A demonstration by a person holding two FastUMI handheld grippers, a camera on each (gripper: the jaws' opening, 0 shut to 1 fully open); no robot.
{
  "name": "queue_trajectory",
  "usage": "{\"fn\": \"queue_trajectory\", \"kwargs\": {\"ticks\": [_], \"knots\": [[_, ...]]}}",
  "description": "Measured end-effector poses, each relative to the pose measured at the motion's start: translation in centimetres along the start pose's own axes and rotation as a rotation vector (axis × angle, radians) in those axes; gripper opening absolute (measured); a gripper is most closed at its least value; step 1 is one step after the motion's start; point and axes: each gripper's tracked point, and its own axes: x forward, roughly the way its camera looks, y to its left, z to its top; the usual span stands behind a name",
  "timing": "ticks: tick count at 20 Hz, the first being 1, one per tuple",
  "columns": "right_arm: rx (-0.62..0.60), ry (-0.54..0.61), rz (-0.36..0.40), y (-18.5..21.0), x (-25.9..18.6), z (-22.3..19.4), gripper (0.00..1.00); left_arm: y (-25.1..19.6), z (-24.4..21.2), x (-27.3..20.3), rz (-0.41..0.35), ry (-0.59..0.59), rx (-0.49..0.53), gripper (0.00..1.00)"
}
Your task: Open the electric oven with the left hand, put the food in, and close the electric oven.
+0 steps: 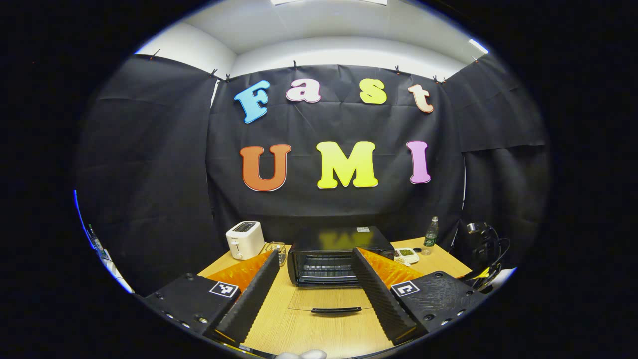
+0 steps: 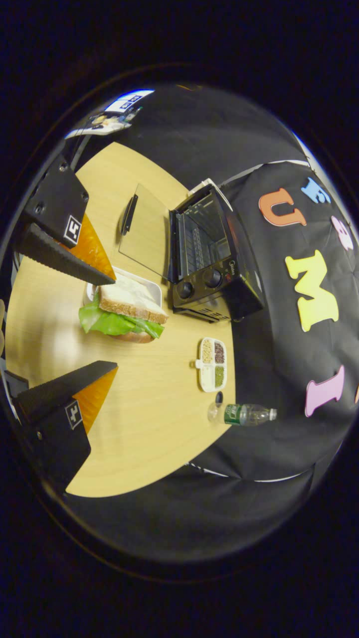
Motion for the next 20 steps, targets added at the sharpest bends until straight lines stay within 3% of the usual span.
{"fn": "queue_trajectory", "kwargs": {"ticks": [12, 13, 15, 18, 20], "knots": [[0.132, 0.209, 0.227, 1.4, 5.4, 0.5, 0.79, -1.2, 0.0, 1.3, 0.084, 0.035, 0.012, 0.95], [0.165, 0.216, 0.239, 1.3, 5.6, 0.5, 0.69, -1.4, 0.0, 1.6, 0.086, 0.038, 0.014, 0.95], [0.217, 0.234, 0.283, 1.6, 5.4, 0.7, 0.62, -1.4, -0.3, 1.8, 0.093, 0.045, 0.017, 0.95], [0.221, 0.224, 0.293, 2.1, 5.4, 0.8, 0.39, -1.5, -0.6, 1.9, 0.092, 0.057, 0.009, 0.95], [0.199, 0.21, 0.286, 2.5, 4.9, 1.2, 0.42, -1.5, -0.7, 2.1, 0.084, 0.059, 0.009, 0.95]]}}
